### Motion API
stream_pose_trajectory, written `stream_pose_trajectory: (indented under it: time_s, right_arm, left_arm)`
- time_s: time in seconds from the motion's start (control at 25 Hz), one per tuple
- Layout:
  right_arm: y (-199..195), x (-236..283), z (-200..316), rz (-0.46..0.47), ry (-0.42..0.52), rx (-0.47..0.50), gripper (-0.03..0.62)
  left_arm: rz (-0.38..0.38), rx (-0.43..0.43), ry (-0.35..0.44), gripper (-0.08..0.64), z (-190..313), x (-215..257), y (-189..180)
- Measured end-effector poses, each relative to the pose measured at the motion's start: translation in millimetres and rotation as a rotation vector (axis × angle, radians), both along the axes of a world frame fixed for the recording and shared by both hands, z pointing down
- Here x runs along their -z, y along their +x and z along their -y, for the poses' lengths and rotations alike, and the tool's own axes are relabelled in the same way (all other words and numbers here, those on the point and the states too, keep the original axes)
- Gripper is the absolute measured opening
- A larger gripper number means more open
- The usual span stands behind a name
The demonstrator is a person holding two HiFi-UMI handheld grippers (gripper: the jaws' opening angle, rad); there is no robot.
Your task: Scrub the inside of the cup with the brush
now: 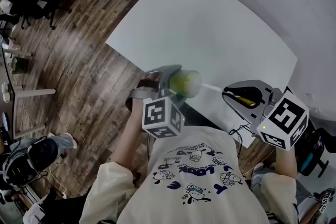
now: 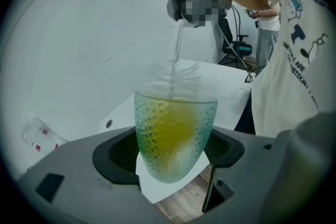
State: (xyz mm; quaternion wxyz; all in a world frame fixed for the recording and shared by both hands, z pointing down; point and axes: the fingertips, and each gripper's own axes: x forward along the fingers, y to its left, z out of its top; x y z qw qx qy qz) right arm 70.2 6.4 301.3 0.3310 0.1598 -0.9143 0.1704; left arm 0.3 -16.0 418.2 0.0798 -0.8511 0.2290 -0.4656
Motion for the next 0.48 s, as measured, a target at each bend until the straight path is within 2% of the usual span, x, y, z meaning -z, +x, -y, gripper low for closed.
stream_pose_trajectory:
  time_s: [0.28, 0.48]
  right_arm:
    - [9.3, -1.1, 0.2, 0.053, -0.050, -0.048, 0.043]
    - [13.8, -0.7, -4.3, 0.066, -0.058, -0.059, 0.044]
  left_arm:
    - [-0.077, 0.035, 0.000, 0.371, 3.4, 10.9, 0.1]
    - [-0.090, 0.036, -0.002, 0.371, 0.8, 13.1, 3.3]
